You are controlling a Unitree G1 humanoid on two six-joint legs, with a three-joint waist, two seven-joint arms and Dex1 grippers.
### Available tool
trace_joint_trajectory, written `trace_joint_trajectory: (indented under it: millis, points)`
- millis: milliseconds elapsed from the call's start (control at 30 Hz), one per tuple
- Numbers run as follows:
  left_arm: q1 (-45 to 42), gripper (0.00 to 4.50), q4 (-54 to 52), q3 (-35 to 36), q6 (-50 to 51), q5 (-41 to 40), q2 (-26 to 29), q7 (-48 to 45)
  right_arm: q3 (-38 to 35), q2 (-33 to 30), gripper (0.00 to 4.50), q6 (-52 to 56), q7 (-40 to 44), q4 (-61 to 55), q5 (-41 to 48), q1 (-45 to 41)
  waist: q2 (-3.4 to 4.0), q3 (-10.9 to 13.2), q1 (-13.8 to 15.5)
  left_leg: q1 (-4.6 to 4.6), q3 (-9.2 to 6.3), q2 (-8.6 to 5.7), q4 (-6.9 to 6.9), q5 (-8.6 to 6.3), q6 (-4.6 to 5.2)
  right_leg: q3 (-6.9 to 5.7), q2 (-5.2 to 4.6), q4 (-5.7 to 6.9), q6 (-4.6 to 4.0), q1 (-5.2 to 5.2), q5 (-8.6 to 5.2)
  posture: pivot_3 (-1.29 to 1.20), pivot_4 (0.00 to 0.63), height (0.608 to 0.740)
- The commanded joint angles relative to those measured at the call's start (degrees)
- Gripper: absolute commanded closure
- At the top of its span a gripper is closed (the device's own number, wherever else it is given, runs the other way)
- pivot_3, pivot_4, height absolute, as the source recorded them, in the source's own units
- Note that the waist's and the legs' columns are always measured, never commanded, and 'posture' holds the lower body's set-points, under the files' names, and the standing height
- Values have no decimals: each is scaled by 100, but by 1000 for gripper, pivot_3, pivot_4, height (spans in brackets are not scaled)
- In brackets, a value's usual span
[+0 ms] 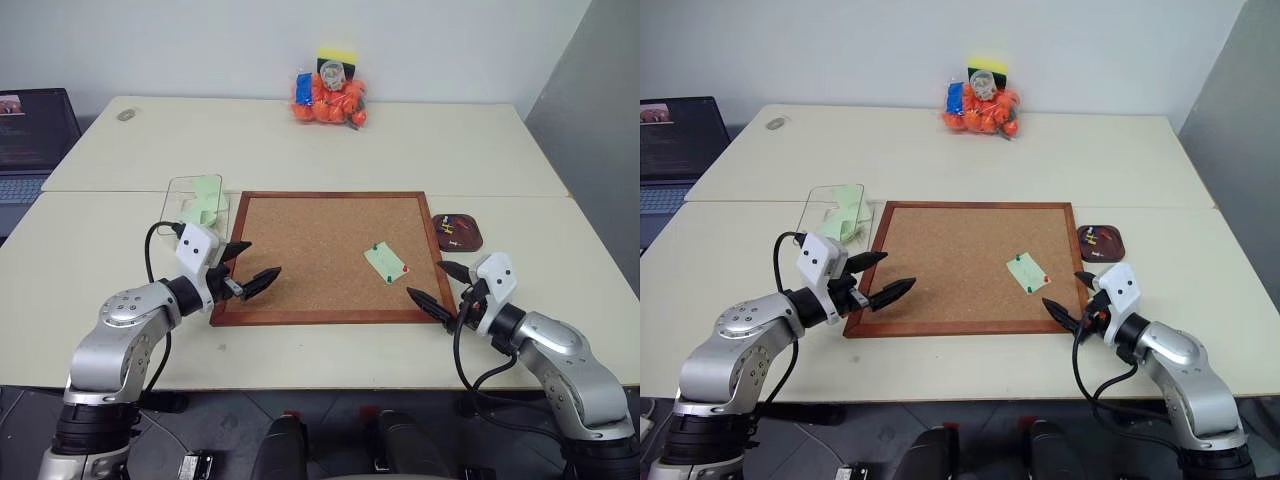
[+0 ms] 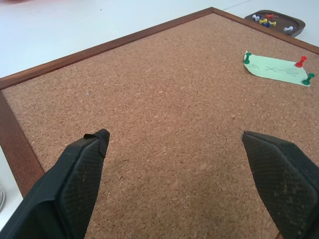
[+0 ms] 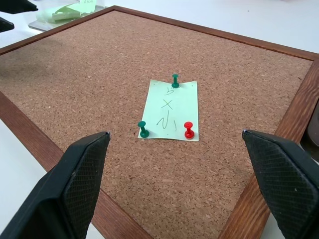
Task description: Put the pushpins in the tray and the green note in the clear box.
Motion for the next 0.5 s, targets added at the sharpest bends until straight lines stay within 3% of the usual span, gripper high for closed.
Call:
trace_joint_trajectory:
  millis: [33,233,500]
  points:
    - [-81,6,-130,14,-163,-43,1,-108,-163,9,0,-197,-59,-207,58,-16,0,0,0,0,0,0,0,0,0,0,0,0,0,0,0,0,150,740]
    - [-179,6,-99,8,-254,-74,-22,-219,-195,18,0,-277,-115,-164,71,-112,0,0,0,0,0,0,0,0,0,-1,0,1,0,0,0,0,150,740]
    - [-522,1291,257,-339,-520,170,-152,-357,79,10,0,-348,13,80,-45,-463,0,0,0,2,2,-1,2,0,0,-2,1,4,0,1,0,0,150,740]
